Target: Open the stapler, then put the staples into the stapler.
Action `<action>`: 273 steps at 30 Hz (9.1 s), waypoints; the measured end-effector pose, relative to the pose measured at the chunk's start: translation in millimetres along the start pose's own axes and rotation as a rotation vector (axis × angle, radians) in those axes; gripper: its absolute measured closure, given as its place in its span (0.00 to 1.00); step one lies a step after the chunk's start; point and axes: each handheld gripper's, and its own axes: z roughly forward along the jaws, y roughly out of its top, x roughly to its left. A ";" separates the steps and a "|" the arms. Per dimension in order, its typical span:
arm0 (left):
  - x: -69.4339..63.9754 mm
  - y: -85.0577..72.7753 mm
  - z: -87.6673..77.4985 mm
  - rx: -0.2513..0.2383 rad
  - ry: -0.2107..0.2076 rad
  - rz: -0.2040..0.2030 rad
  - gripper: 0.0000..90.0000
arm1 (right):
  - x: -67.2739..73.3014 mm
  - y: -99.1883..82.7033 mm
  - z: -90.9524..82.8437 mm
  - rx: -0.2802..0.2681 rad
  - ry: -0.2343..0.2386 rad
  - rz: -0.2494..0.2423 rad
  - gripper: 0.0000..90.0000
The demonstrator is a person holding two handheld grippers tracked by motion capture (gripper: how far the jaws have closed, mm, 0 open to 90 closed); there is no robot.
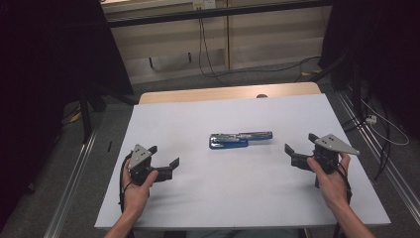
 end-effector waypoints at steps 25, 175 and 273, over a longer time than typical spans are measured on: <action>-4.9 -14.7 -36.5 0.000 0.044 -0.030 0.05 | -8.2 -5.9 -19.2 0.091 0.037 0.035 0.05; -5.3 -16.9 -39.5 0.032 0.040 0.008 0.05 | -23.1 27.4 54.8 0.563 0.285 -0.098 0.88; -6.0 -17.7 -35.7 0.048 0.029 0.014 0.05 | 85.1 77.1 141.3 0.345 0.547 -0.279 0.88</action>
